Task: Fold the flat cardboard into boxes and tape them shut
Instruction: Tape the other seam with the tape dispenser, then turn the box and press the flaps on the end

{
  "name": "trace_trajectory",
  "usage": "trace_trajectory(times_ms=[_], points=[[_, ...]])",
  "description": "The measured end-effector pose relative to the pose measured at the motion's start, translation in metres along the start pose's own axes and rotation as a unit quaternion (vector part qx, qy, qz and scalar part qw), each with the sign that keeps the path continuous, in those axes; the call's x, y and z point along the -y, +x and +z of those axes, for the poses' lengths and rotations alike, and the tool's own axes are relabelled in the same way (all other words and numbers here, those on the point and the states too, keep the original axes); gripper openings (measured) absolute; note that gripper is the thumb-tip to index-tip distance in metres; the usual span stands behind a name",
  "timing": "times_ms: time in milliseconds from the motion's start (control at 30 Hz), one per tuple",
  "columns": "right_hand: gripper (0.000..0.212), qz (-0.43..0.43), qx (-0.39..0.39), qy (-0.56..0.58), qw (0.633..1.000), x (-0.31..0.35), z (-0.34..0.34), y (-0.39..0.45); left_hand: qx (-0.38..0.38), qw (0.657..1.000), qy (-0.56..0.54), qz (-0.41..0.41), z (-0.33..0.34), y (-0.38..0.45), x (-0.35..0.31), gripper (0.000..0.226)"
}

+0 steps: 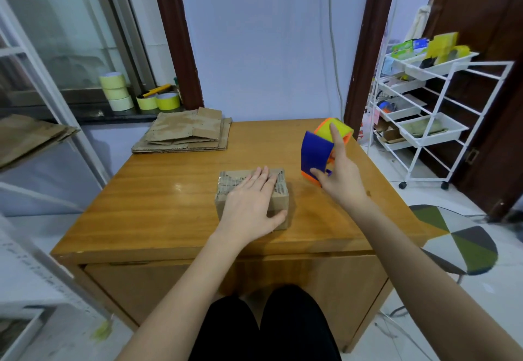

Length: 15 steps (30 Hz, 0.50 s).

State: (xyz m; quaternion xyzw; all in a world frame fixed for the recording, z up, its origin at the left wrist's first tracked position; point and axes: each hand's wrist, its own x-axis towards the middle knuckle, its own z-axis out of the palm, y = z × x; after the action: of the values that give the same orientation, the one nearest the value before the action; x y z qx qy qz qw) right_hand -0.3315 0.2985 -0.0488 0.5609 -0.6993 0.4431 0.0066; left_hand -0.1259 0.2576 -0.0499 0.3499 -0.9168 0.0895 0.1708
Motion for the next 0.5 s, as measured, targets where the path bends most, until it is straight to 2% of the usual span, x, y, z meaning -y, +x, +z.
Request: trace_trajectory(times_ms=[233,367,433,500], points=[[0.085,-0.026,0.024,0.023,0.999,-0.009,0.001,-0.021,-0.001,1.0,0.004,-0.011,0.0,0.001,-0.001,0.08],[0.06,-0.141,-0.025,-0.092,0.985,-0.022,-0.002,-0.028,-0.004,0.999,-0.006,-0.036,-0.001,0.001,-0.006,0.083],[0.049,-0.129,-0.001,-0.094,0.987,-0.031,-0.002,-0.036,-0.007,0.999,-0.017,-0.049,-0.002,0.001,-0.008,0.082],[0.052,-0.076,0.031,-0.063,0.995,-0.039,-0.003,-0.047,-0.008,0.998,-0.02,-0.056,-0.002,0.002,-0.008,0.079]])
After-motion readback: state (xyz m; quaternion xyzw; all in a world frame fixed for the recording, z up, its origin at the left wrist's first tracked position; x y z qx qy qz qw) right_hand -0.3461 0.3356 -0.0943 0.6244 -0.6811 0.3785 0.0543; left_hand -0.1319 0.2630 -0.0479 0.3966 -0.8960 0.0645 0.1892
